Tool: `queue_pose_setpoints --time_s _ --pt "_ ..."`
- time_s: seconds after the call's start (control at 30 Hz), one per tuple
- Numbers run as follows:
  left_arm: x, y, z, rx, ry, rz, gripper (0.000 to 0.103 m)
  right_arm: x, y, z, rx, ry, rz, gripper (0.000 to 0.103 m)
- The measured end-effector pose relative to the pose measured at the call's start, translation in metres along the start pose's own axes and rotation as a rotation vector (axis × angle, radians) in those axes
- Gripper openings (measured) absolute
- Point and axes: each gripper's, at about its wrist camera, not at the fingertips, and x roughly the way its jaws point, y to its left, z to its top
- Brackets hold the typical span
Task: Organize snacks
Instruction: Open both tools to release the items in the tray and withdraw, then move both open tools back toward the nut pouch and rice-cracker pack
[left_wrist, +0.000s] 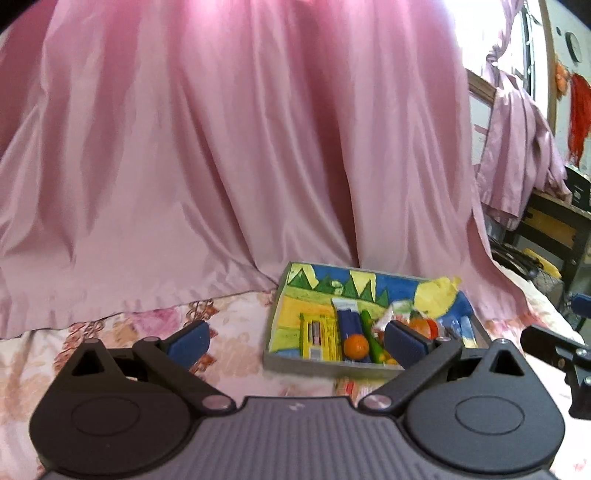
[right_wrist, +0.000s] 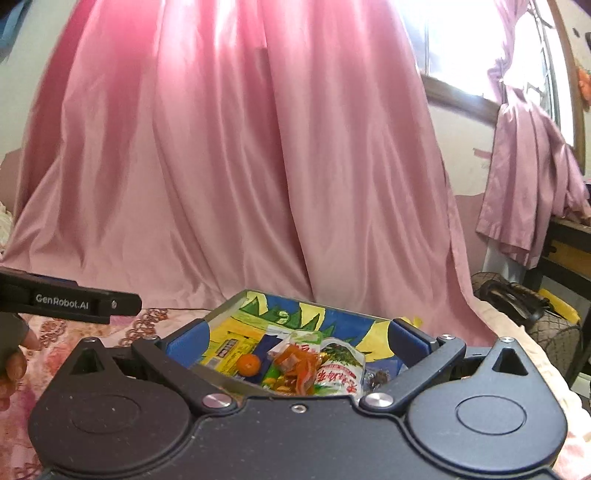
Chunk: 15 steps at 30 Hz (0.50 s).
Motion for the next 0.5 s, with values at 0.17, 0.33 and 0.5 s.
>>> queue_pose_setpoints --time_s 0.17,0.33,0.5 --pt "-0.033 0.016 -0.015 0.007 0.002 0.011 0.103 -0.035 0.017 -0.014 0.014 -0.015 -0.002 0.102" --pt "-0.054 0.035 -0.035 -0.022 0.033 0.032 0.103 -0.062 0.033 -0.033 0.011 -0.010 -0.035 0.102" --pt "-0.065 0.051 -0.055 -0.038 0.071 0.054 0.103 -0.079 0.049 -0.059 -0.001 0.041 -0.047 0.102"
